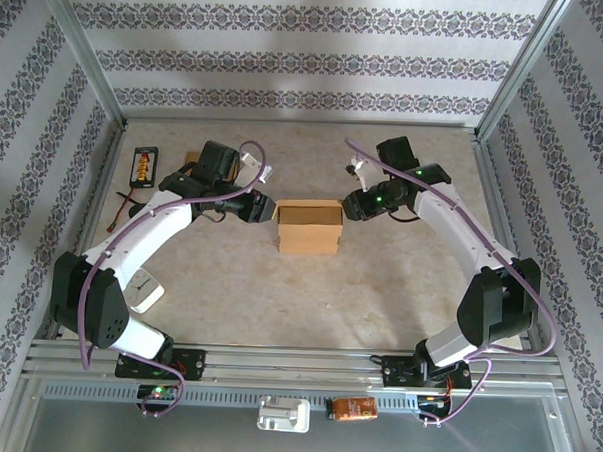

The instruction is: Fold the paper box

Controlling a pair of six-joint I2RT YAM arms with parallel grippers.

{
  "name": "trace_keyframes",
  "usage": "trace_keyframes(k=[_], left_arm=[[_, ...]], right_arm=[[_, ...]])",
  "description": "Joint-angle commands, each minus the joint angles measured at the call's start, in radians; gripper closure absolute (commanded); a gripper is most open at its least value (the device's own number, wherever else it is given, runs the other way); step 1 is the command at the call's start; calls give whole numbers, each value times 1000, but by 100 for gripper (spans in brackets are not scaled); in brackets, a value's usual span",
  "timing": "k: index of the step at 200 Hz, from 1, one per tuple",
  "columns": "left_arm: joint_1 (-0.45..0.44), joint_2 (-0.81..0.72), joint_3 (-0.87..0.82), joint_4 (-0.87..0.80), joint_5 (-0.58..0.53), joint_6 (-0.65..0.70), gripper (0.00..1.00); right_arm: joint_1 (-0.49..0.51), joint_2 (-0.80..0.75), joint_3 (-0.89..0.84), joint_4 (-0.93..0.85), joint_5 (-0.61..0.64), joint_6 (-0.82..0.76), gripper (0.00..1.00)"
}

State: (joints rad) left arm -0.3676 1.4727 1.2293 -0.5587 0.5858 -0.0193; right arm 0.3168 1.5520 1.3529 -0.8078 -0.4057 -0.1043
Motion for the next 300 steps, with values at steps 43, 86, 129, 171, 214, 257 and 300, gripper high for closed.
trace_keyframes(k=[43,86,129,171,214,257,300], left_arm=[[-13,8,16,-19,-26,-10,71],[-11,-2,4,31,-35,-58,87],[-11,19,-16,103,5,-155,100],[-11,27,-33,126,28,-205,100],[-12,41,-54,134,31,-230,100],[-12,45,-71,142,35,-243,100],[-10,42,-75,138,28,-243,100]], right_arm=[[16,-10,22,14,-7,14,82],[21,-9,29,11,-14,30,87],[41,-18,27,18,-24,85,90],[53,-20,8,32,-17,137,95],[53,-7,8,28,-23,211,97],[59,3,5,19,-23,264,97],[63,10,2,21,-27,343,98]])
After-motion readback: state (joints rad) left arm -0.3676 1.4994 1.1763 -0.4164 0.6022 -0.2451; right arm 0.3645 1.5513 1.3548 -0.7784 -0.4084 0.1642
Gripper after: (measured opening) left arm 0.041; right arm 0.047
